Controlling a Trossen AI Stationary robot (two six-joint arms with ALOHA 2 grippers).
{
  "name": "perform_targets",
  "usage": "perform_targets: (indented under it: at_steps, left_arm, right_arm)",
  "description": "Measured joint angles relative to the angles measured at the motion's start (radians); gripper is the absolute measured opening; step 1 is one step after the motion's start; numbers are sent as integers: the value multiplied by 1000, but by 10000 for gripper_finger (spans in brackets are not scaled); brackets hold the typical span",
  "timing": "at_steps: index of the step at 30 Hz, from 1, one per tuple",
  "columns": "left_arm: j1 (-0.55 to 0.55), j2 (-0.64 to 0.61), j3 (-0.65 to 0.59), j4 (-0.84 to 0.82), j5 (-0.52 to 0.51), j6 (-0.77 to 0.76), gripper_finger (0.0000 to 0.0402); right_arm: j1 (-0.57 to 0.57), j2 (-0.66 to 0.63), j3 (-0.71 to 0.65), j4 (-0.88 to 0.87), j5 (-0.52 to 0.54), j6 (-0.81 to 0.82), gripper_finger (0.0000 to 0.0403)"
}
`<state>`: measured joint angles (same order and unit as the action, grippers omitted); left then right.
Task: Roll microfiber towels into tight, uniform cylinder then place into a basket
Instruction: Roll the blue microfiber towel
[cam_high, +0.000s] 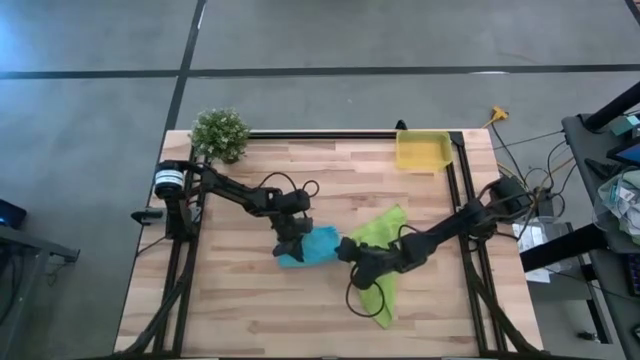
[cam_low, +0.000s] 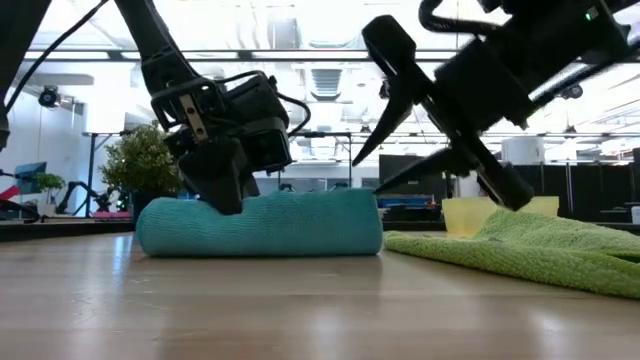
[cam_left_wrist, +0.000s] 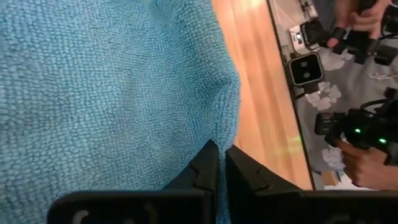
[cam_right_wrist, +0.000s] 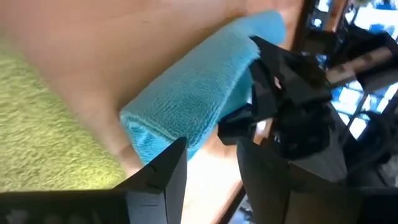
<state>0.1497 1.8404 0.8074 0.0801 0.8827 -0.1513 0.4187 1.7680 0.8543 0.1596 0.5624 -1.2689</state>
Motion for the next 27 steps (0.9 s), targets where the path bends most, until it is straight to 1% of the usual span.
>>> perform_targets:
  at_steps: [4, 11, 15, 18, 22, 27]
  left_arm:
    - [0, 0, -2, 0, -30, 3, 0]
    - [0, 0, -17, 8, -122, 11, 0]
    - [-1, 0, -26, -6, -252, 15, 0]
    - [-3, 1, -36, -12, -286, 31, 0]
    - [-3, 1, -65, 7, -321, 26, 0]
    - [-5, 1, -100, 19, -335, 26, 0]
  right_arm:
    - [0, 40, 0, 4, -7, -64, 135]
    - [0, 100, 27, 8, -20, -68, 135]
    - [0, 101, 54, 12, -10, -68, 134]
    - [0, 100, 76, 9, 25, -67, 134]
    - [0, 97, 106, 10, 112, -59, 134]
    - [0, 97, 119, -32, 148, -79, 134]
